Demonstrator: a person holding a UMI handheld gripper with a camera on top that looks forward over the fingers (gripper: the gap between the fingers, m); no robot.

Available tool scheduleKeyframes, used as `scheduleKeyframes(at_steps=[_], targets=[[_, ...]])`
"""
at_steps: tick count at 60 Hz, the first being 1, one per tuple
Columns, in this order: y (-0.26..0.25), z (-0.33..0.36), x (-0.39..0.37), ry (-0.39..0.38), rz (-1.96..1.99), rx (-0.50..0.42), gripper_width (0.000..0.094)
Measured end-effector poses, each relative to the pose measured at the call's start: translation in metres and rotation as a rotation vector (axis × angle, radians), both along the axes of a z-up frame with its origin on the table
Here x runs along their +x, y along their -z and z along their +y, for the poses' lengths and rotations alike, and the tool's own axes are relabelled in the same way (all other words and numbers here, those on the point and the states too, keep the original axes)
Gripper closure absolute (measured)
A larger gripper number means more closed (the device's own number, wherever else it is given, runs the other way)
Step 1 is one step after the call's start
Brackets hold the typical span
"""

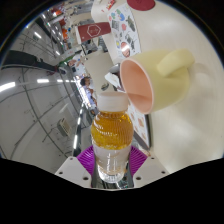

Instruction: Pour water

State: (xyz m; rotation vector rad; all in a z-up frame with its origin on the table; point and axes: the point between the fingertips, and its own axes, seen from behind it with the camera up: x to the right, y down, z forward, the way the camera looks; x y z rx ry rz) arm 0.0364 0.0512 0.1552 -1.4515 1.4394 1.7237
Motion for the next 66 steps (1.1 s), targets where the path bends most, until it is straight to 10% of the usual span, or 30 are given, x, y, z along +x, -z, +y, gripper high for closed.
scheduleKeyframes(at_steps=[24,41,66], targets=[[-0.065,-0.009,0.040,-0.159,-0.621,0.208,0.0531],[-0.122,-0.008,0.190,-0.078,-1.439,0.402,0.0529],[0.045,-0.021,0.332,-0.224,-1.907,0.245,0.0533]])
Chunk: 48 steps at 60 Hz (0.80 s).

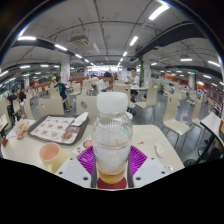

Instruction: Pour water

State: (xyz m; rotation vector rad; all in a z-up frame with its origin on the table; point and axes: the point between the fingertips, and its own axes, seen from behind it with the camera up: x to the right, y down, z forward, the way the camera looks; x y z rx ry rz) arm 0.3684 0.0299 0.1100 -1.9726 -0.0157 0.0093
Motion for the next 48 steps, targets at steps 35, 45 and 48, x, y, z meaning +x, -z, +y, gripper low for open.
scheduleKeyframes(at_steps=[35,45,48], targets=[[0.039,-0.042,0.002,0.061,0.023,-0.130,0.0092],[0.001,-0.092,-0.022,0.082,-0.001,-0.169,0.0090],[-0.012,-0.111,-0.031,0.095,0.000,-0.183,0.0090]])
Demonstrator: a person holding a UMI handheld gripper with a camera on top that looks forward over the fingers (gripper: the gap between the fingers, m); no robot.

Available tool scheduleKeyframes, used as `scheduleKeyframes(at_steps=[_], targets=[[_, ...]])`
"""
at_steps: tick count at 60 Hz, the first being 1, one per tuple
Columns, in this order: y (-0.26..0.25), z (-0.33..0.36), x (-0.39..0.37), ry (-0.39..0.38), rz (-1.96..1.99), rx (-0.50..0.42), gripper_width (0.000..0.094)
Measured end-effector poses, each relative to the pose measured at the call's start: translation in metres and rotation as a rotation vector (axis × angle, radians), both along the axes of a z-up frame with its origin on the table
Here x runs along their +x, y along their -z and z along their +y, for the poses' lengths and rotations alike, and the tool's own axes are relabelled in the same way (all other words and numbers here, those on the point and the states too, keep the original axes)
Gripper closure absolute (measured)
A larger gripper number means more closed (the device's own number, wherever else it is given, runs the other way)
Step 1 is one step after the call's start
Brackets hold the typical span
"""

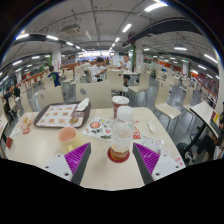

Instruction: Pour water

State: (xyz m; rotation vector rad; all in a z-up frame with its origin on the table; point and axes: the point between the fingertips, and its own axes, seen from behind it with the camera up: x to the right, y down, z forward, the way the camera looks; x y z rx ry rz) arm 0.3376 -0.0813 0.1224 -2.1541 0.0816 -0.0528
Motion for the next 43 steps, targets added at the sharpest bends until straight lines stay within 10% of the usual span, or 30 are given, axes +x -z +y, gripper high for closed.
scheduleKeyframes(at_steps=[43], targets=[[-0.062,-0.128,-0.088,-0.024,-0.041,-0.054,0.0088]])
